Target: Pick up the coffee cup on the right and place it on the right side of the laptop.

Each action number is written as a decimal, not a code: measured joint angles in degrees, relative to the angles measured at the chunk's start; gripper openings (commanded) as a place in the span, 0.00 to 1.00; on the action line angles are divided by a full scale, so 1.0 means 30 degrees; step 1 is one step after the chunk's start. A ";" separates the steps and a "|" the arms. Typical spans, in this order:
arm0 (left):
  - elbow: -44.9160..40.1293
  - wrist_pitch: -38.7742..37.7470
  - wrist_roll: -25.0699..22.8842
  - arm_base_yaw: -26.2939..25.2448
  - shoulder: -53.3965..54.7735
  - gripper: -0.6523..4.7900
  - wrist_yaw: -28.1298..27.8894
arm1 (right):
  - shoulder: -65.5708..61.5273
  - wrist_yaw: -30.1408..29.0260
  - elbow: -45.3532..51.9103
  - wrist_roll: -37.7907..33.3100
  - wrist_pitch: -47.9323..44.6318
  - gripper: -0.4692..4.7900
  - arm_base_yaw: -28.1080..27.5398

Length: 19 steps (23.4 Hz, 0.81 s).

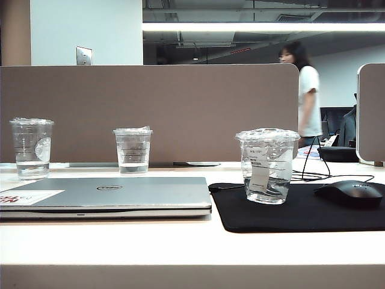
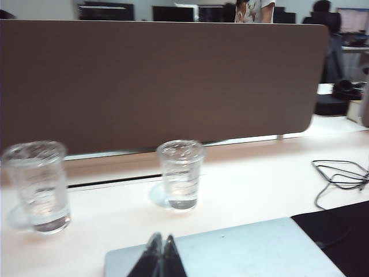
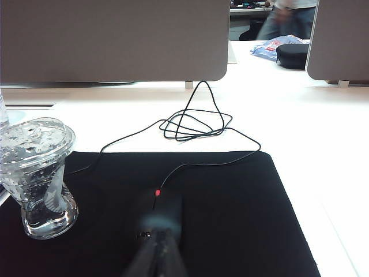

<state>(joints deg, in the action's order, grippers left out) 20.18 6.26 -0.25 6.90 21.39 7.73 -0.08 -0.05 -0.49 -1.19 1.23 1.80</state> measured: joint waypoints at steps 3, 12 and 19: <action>-0.1086 0.0226 -0.0036 -0.0270 -0.1464 0.11 -0.0495 | 0.0000 0.0007 0.0000 0.0000 0.0000 0.08 0.0000; -0.4721 0.0102 0.0430 -0.0729 -0.5493 0.11 -0.2244 | 0.0000 0.0000 0.0000 0.0000 -0.0007 0.08 0.0000; -0.6091 -0.0364 0.0685 -0.0736 -0.7147 0.11 -0.2856 | 0.0000 0.0000 0.0000 0.0000 -0.0007 0.08 0.0000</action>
<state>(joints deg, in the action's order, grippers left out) 1.91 5.17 1.80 4.69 -0.05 -0.84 -0.08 -0.05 -0.49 -1.19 1.21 1.80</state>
